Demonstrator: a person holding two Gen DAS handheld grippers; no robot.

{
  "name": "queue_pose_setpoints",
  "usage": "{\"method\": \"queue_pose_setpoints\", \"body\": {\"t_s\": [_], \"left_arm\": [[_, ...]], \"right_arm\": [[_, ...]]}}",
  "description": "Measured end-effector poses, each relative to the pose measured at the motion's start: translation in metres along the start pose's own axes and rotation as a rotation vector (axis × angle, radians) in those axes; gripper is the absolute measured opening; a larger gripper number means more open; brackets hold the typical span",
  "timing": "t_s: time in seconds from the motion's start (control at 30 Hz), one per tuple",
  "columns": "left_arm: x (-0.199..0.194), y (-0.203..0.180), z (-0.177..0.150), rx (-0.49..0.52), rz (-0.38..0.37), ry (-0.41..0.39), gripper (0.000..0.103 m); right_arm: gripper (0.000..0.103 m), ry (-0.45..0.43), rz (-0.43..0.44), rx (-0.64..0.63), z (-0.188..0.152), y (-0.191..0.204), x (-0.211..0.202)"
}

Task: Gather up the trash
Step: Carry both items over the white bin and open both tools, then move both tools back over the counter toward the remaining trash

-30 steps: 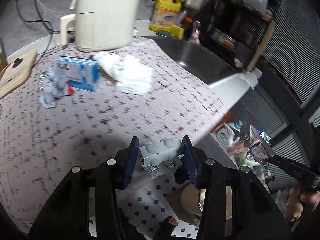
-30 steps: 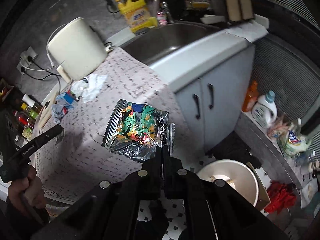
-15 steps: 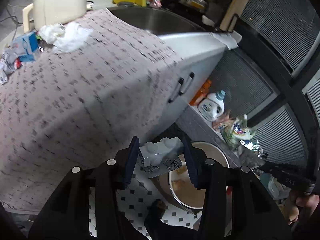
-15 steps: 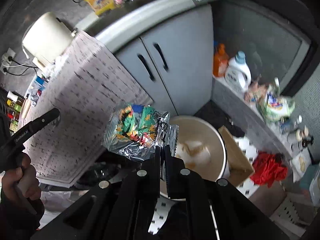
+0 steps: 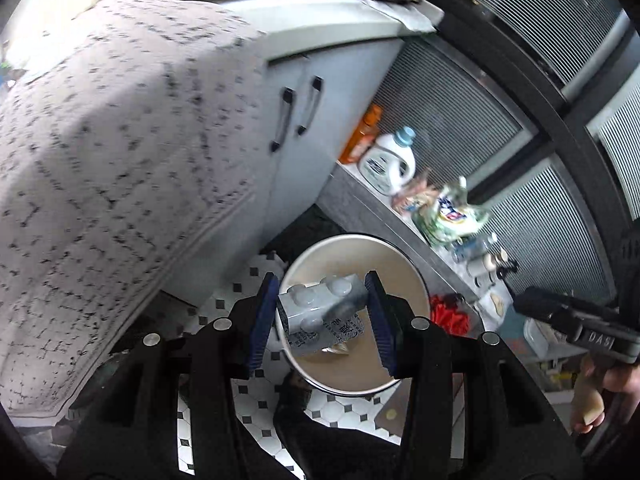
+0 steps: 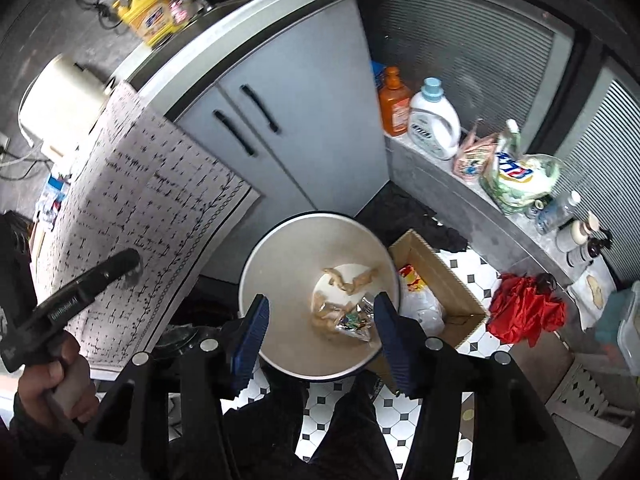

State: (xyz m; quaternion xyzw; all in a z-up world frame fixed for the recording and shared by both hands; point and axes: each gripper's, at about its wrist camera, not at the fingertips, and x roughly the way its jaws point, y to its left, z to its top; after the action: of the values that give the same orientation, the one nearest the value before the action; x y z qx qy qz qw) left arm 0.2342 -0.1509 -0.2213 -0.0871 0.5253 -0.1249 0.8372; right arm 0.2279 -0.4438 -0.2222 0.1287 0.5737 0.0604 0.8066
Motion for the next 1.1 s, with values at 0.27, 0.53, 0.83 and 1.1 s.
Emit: {"method": "queue_pose_setpoints", "body": {"t_s": [0.27, 0.53, 0.83, 1.1], "left_arm": [[0.022, -0.037, 0.005, 0.067, -0.089, 0.059, 0.046], [0.006, -0.045, 0.017, 0.093, -0.116, 0.010, 0.088], [-0.032, 0.001, 0.026, 0.023, -0.038, -0.069, 0.091], [-0.081, 0.064, 0.026, -0.092, 0.058, -0.163, 0.094]], "right_arm": [[0.054, -0.049, -0.029, 0.075, -0.006, -0.032, -0.024], [0.063, -0.093, -0.055, 0.109, -0.007, -0.041, -0.036], [0.082, -0.134, -0.027, 0.025, 0.010, 0.004, -0.032], [0.092, -0.180, 0.055, -0.089, 0.038, 0.077, -0.025]]}}
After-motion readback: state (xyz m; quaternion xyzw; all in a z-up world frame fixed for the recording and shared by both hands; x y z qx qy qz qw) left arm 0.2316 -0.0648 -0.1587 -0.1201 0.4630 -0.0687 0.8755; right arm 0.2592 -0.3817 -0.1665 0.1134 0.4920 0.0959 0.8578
